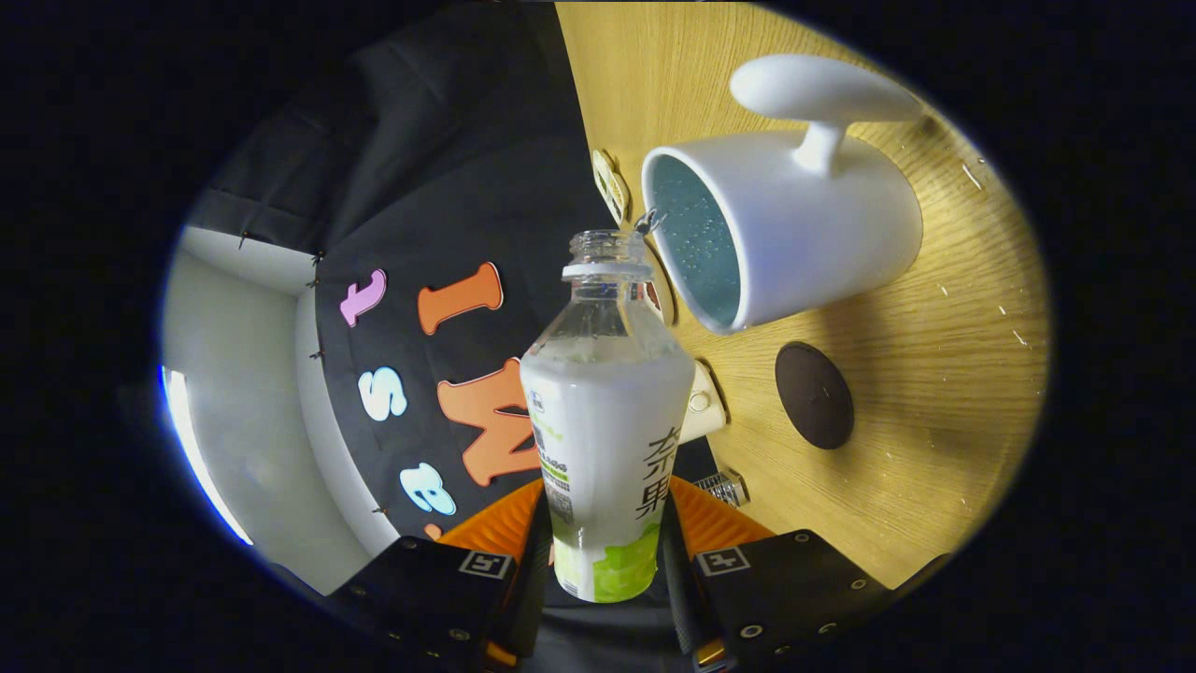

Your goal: Take the bottle from table, then pour the juice into the cup, finally place the bottle on the coaster

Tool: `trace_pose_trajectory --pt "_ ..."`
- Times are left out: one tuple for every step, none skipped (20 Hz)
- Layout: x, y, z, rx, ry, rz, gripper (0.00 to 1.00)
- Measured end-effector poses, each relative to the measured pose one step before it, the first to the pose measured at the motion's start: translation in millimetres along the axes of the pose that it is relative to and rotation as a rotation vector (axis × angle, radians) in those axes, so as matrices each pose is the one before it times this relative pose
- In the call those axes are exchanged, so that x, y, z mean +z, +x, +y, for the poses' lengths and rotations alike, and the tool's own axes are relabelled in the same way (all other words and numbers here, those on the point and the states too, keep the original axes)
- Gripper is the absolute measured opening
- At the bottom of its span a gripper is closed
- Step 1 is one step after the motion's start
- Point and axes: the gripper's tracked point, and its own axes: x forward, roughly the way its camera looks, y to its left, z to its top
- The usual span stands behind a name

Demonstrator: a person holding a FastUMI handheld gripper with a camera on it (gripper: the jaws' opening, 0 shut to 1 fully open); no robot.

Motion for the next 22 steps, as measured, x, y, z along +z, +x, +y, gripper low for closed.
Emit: trace_pose_trajectory --pt "0.67 -0.03 0.89 0.00276 0.00913 -0.0009 0.57" --pt "-0.21 -0.21 -0.4 -0.00052 0.00603 -0.00273 0.57" --pt "-0.63 1.66 0.73 0.00053 0.00388 -0.00156 0.57" --pt "-0.21 0.47 2.83 0.00171 0.00437 -0.00178 0.57" --pt "-0.97 1.92 3.21 0.00377 0.00502 -0.00107 0.57" --pt "0.63 0.1 2.27 0.00254 0.0043 -0.00251 0.57" --pt "0.31 1.28 2.05 0.00194 0.00562 -0.00154 0.57" --pt "1.51 -1.53 2.56 0.0042 0.0066 -0.00261 0.57" --pt "0.24 0.37 1.69 0.00263 0.0061 -0.00132 0.57" --pt "0.53 -0.44 2.07 0.00189 0.00593 -0.00256 0.57" --pt "0.64 0.17 0.83 0.00115 0.0055 -0.00004 0.57" --pt "2.15 -2.05 0.97 0.00235 0.00656 -0.00304 0.57" --pt "0.0 1.3 0.15 0.0006 0.00923 -0.00178 0.57" --pt "1.93 -0.21 1.31 0.00344 0.00821 -0.00191 0.57" --pt "0.16 0.93 0.56 0.00102 0.01003 -0.00208 0.57" --pt "0.44 0.92 1.98 0.00195 0.01061 -0.00258 0.57" --pt "0.44 -0.17 0.55 0.00467 0.0085 -0.00136 0.57" --pt "0.51 -0.26 2.02 0.00467 0.01001 -0.00202 0.57" --pt "0.77 0.07 1.02 0.00553 0.00984 -0.00353 0.57" --pt "1.84 -0.38 2.37 0.00567 0.01144 -0.00167 0.57" --pt "0.66 0.62 1.16 0.00523 0.01073 -0.00294 0.57" --pt "-0.32 -0.58 2.97 0.00689 0.01133 -0.00061 0.57"
